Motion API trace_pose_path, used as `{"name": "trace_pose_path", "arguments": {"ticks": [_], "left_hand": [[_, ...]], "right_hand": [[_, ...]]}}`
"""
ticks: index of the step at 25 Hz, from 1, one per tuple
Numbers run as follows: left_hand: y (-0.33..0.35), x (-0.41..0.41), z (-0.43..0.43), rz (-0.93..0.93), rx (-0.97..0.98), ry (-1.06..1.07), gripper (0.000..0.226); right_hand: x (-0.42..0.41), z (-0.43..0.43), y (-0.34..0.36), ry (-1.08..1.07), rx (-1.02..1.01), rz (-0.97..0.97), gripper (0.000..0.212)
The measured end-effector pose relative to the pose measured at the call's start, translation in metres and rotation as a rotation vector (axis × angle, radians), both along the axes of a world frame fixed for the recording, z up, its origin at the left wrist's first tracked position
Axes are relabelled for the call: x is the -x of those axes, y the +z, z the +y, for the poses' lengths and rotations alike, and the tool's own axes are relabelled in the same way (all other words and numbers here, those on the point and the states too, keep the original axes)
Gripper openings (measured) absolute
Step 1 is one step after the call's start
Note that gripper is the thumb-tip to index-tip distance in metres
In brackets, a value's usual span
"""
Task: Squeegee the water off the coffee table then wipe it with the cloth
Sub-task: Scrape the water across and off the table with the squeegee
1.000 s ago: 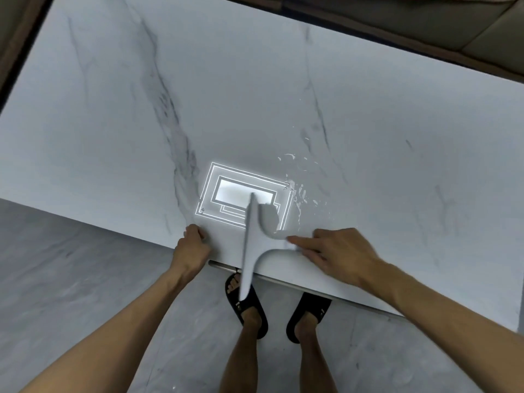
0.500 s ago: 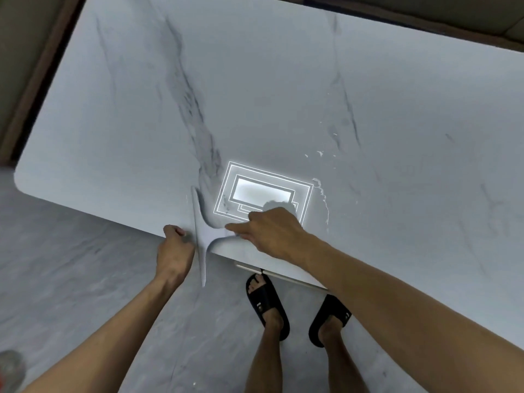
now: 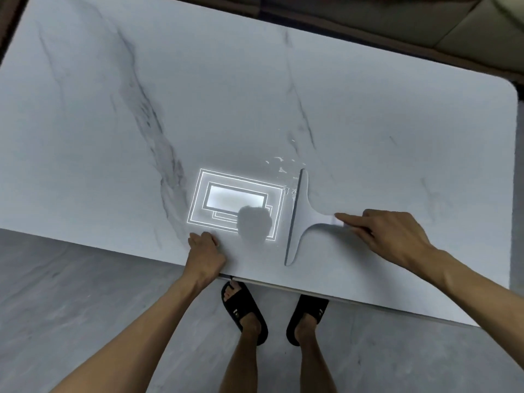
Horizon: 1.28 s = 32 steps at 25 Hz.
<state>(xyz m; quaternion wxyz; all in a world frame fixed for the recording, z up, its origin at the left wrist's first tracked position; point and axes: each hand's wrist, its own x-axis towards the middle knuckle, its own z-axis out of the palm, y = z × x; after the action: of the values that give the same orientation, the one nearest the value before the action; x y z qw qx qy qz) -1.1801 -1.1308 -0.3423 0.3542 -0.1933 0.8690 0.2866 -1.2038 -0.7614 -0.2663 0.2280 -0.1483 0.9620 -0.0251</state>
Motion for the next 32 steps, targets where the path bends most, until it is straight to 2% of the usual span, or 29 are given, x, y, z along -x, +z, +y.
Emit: {"name": "trace_pose_path", "arguments": {"ticks": [3,7,11,15,20,24,28,32], "left_hand": [[-0.002,0.004,0.001,-0.074,0.038,-0.042,0.024],[-0.001,0.008,-0.003,-0.1,0.024,-0.031,0.02],[-0.003,0.009,-0.005,-0.118,0.018,-0.041,0.018],[-0.005,0.008,0.0,-0.139,0.056,-0.031,0.021],[-0.004,0.006,0.009,-0.159,0.127,-0.058,0.019],[-0.001,0.006,0.016,-0.071,0.144,-0.007,0.019],[0.01,0.0,0.012,0.022,0.103,0.146,0.014],[0.02,-0.002,-0.007,0.052,0.113,0.255,0.019]], "right_hand": [[-0.011,0.001,0.013,0.021,0.045,0.031,0.038],[-0.021,-0.059,-0.009,0.187,0.206,-0.01,0.036],[-0.031,-0.096,-0.035,0.32,0.194,-0.073,0.038],[-0.033,-0.052,-0.034,0.203,0.178,-0.009,0.035],[-0.035,0.035,-0.013,-0.019,0.024,0.005,0.036],[-0.044,0.075,0.01,-0.075,-0.041,0.058,0.035],[-0.046,0.028,0.013,0.048,0.082,-0.022,0.036],[-0.03,-0.088,-0.018,0.315,0.229,-0.109,0.039]]}}
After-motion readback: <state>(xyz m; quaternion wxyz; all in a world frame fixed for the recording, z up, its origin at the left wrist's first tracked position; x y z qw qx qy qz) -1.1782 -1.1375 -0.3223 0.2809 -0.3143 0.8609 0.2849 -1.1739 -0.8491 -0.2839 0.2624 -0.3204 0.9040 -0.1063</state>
